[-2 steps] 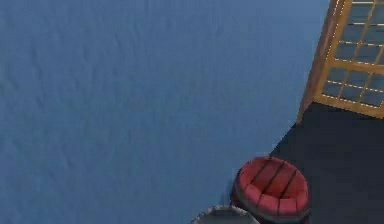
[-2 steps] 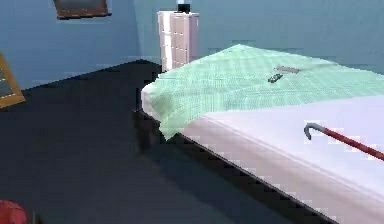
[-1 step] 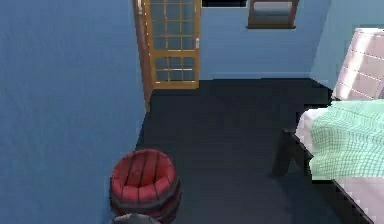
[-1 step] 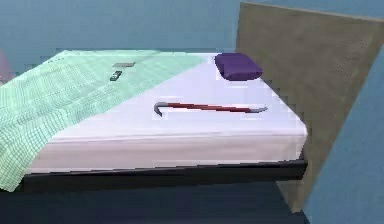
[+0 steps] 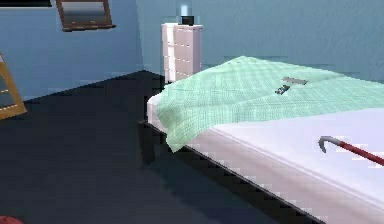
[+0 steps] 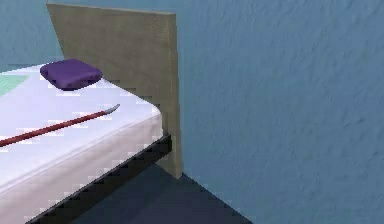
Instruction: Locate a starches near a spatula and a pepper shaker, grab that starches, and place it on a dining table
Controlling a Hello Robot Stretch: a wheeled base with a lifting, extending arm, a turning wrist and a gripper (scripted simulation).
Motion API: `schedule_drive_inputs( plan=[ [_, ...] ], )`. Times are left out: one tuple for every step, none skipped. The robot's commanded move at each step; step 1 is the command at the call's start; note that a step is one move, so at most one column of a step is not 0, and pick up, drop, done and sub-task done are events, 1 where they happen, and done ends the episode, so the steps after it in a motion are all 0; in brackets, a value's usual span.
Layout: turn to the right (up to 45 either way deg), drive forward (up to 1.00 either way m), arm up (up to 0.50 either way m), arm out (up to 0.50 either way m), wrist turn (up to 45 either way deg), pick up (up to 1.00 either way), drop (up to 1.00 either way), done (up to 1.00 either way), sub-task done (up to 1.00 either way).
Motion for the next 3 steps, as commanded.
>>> schedule_drive_inputs(
  plan=[
    [6.0,0.0,0.0,0.0,0.0,0.0,0.0,0.0,0.0],
    [0.0,0.5,0.0,0.0,0.0,0.0,0.0,0.0,0.0],
    [-45.0,0.0,0.0,0.0,0.0,0.0,0.0,0.0,0.0]
  ],
)
